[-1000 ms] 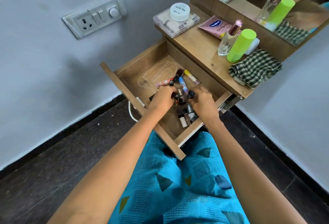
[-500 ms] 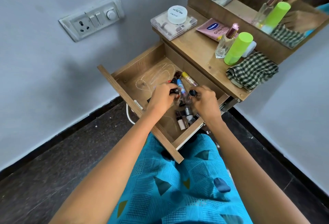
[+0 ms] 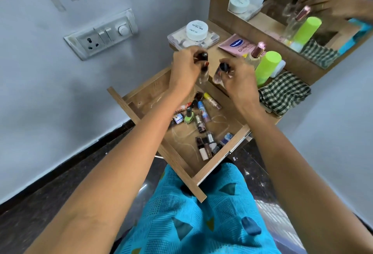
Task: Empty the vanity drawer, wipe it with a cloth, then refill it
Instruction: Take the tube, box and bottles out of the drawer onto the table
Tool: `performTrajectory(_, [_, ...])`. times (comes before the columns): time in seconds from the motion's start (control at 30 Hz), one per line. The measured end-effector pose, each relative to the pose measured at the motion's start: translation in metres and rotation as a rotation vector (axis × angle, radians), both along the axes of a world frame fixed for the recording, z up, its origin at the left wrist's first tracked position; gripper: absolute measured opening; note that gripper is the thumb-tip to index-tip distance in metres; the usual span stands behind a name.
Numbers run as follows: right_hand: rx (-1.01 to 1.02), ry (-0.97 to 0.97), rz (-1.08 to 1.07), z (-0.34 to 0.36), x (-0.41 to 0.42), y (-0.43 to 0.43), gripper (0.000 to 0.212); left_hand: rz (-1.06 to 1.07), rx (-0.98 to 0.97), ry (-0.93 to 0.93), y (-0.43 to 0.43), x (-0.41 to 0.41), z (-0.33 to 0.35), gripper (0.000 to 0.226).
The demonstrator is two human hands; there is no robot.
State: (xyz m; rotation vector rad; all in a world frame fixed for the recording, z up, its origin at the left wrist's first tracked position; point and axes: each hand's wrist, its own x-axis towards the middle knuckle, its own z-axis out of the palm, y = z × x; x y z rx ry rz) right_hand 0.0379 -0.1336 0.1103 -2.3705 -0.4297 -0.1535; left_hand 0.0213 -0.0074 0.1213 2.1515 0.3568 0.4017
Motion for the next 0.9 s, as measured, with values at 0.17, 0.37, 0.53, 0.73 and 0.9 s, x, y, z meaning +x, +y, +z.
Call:
performTrajectory(0.17, [-0.013,-0.036,-0.052,0.001,0.04,0.015,0.028,0.041,-0.072,-0.058,0.006,0.047,-0.004,0.027])
performTrajectory(0.37, [-0.034,-0.027,-0.118,0.0,0.061,0.024,0.031,0.013,-0.03,-0.064,0.008,0.085,-0.011,0.027])
performTrajectory(0.53, [-0.057,-0.047,-0.16,-0.007,0.077,0.028,0.035,-0.023,-0.042,-0.048,0.003,0.101,-0.016,0.027])
performTrajectory(0.73, [-0.041,-0.046,-0.174,-0.012,0.084,0.03,0.038,-0.019,-0.07,-0.072,-0.001,0.114,-0.022,0.029])
performTrajectory(0.9, [-0.084,-0.046,-0.184,-0.019,0.085,0.034,0.046,-0.071,-0.106,-0.056,0.0,0.112,-0.022,0.033])
